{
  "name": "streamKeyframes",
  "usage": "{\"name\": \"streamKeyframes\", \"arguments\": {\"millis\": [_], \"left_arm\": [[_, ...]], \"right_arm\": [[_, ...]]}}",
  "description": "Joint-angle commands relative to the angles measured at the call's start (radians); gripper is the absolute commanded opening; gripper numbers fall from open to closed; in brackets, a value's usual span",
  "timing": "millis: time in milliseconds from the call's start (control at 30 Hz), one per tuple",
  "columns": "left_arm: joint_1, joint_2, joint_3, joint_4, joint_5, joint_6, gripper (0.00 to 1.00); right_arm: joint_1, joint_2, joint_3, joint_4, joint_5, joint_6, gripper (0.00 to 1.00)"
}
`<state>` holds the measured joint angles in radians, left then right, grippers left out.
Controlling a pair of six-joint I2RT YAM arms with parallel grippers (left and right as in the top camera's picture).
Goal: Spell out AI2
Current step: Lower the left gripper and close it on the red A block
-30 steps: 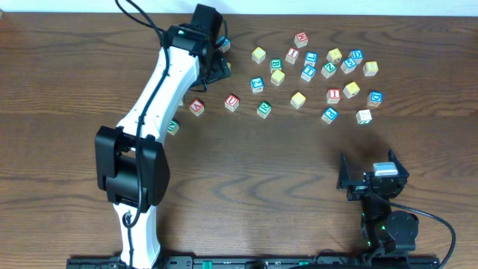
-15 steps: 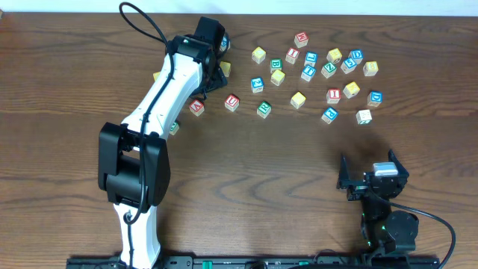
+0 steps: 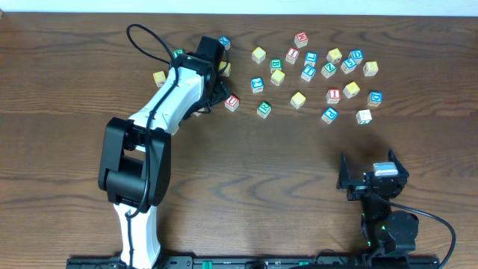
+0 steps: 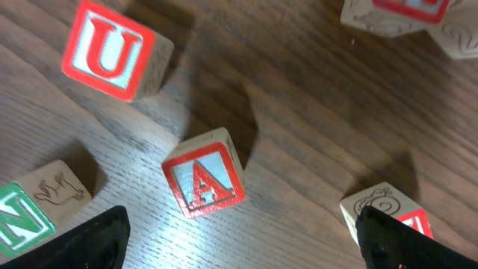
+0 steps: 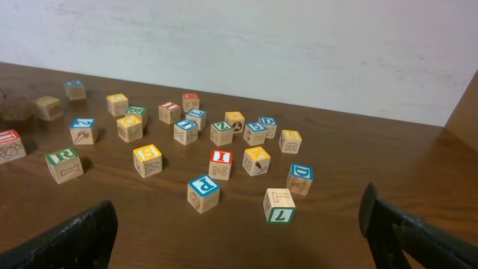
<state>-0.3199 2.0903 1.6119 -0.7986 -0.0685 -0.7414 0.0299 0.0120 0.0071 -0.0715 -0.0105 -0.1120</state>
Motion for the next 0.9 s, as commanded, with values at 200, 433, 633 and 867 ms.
{"name": "streamKeyframes", "arguments": {"millis": [200, 433, 633, 867], "left_arm": [[0.004, 0.006, -0.053, 0.051, 0.028, -0.090, 0.92], [0.004, 0.006, -0.092, 0.087, 0.027, -0.111, 0.92], [0.004, 0.006, -0.092, 0.087, -0.003, -0.134, 0.92], [0.005, 0.006, -0.092, 0.088, -0.060, -0.155, 0.92]], "right_arm": [[-0.005, -0.006, -0.001, -0.006, 0.003, 0.014, 0.99], [-0.005, -0.006, -0.001, -0.006, 0.003, 0.014, 0.99], [-0.005, -0.006, -0.001, -0.006, 0.003, 0.014, 0.99], [-0.005, -0.006, -0.001, -0.006, 0.003, 0.014, 0.99]]}}
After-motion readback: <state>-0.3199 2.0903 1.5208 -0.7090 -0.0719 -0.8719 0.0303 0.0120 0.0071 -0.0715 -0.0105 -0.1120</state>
